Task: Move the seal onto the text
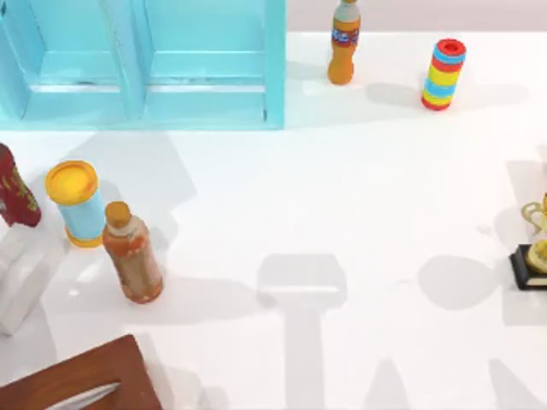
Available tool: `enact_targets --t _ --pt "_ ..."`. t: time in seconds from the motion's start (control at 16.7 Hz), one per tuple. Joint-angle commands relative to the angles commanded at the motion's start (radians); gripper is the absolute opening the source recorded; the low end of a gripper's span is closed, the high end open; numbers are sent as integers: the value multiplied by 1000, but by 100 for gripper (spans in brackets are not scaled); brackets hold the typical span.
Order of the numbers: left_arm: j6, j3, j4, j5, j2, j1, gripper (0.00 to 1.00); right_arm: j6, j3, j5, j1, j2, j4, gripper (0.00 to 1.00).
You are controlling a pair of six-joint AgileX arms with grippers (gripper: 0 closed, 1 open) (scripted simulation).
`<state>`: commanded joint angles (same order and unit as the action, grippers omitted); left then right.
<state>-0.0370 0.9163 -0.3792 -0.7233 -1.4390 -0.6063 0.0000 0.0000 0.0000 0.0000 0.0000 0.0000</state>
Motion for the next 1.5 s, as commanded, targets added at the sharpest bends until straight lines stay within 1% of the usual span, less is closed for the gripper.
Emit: enact_targets --t 0.18,0.3,0.42,0.6,0.84,1.08,1.32,1.5 --pt "146 20 2 69 -10 162 0 0 0 0 0 0 0 100" --pt "278 40 5 142 -20 301 0 0 0 0 0 0 0 100" --pt "429 66 8 233 -33 453 0 0 0 0 0 0 0 100" --pt "686 113 16 409 -59 696 0 0 0 0 0 0 0 100" --pt "1055 178 39 699 -111 1015 0 0 0 0 0 0 0 100" --pt "1426 227 85 1028 -196 1298 0 0 0 0 0 0 0 100" --pt "1766 251 149 1358 -315 1520 0 0 0 0 0 0 0 100" --pt "1984 256 201 1579 -411 1644 0 0 0 0 0 0 0 100"
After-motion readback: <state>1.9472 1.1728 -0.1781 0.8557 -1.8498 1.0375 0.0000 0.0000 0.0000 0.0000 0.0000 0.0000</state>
